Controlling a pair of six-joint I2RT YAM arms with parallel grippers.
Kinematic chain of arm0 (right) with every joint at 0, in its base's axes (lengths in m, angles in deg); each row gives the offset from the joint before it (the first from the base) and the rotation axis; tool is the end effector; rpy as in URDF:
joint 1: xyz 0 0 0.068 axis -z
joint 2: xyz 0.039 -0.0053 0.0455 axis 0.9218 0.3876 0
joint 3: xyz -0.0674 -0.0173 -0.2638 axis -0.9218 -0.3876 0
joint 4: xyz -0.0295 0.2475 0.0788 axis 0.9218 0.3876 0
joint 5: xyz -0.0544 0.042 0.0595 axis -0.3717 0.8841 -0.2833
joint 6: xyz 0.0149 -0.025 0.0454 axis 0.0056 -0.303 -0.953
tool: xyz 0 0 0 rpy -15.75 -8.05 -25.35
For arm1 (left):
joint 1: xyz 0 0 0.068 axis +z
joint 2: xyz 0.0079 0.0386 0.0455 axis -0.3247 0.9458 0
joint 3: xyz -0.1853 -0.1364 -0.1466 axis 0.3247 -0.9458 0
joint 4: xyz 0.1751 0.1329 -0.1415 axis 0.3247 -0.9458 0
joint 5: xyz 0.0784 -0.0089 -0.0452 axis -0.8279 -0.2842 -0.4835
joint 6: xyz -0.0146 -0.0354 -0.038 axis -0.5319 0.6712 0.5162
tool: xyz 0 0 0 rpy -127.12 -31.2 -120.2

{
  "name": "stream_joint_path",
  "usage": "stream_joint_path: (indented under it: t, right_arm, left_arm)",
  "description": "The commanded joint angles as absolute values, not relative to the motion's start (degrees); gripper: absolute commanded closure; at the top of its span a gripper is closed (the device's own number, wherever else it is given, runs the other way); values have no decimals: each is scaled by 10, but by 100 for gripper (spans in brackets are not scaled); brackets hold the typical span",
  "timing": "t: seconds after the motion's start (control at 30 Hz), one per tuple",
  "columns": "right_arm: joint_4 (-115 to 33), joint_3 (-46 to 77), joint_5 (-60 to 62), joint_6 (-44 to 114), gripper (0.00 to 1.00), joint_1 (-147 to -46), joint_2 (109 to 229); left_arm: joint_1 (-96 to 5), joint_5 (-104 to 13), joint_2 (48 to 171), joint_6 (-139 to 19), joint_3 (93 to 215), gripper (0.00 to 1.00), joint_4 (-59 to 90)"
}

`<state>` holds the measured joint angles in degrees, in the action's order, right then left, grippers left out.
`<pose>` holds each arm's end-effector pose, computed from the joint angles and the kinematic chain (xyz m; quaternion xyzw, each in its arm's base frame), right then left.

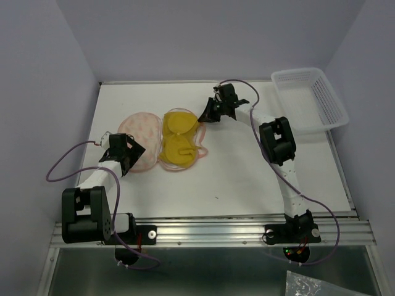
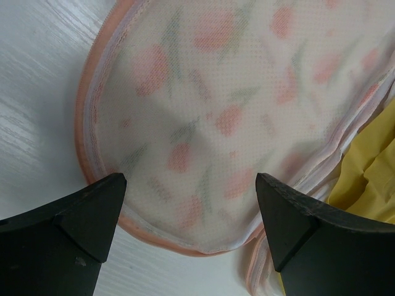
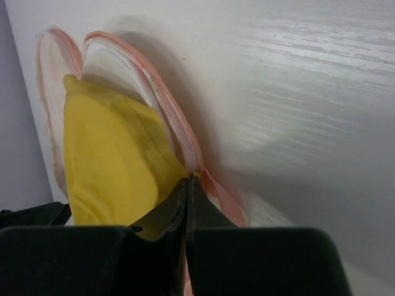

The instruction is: Place the bra in the laundry bag and zip it closed

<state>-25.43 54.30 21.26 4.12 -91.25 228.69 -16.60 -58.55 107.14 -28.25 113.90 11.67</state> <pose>0.4944 0.2388 0.1537 0.0086 0.8939 0.3885 0.2236 0.2488 0.0132 0.1764 -0.3704 0.8370 -0.1054 0.3889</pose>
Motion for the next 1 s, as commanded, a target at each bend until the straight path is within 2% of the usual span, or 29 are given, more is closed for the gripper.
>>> stream_joint_path:
  t: [0.0, 0.27, 0.43, 0.63, 0.73, 0.8, 0.97]
  right_arm:
    - [-290, 540, 274, 54, 99, -921, 2241]
    - [-329, 524, 322, 43, 99, -931, 2233]
    - [-385, 473, 361, 11, 99, -936, 2223]
    - [-432, 434, 369, -11, 99, -942, 2224]
    - [-428, 424, 336, -9, 99, -942, 2223]
    - [-417, 422, 311, 1, 97, -942, 2219]
    - [-386, 411, 256, 26, 78, -942, 2182]
  left_arm:
    - [-166, -592, 1069, -292, 1155, 1, 142]
    - [-166, -601, 1116, -292, 1148, 1, 161]
    - [-166, -589, 1148, -292, 1149, 1, 170]
    - [-166, -581, 1154, -295, 1151, 1, 172]
    - [-167, -580, 1142, -293, 1149, 1, 170]
    - [-166, -581, 1133, -292, 1149, 1, 165]
    - [-166, -586, 1098, -290, 1149, 1, 153]
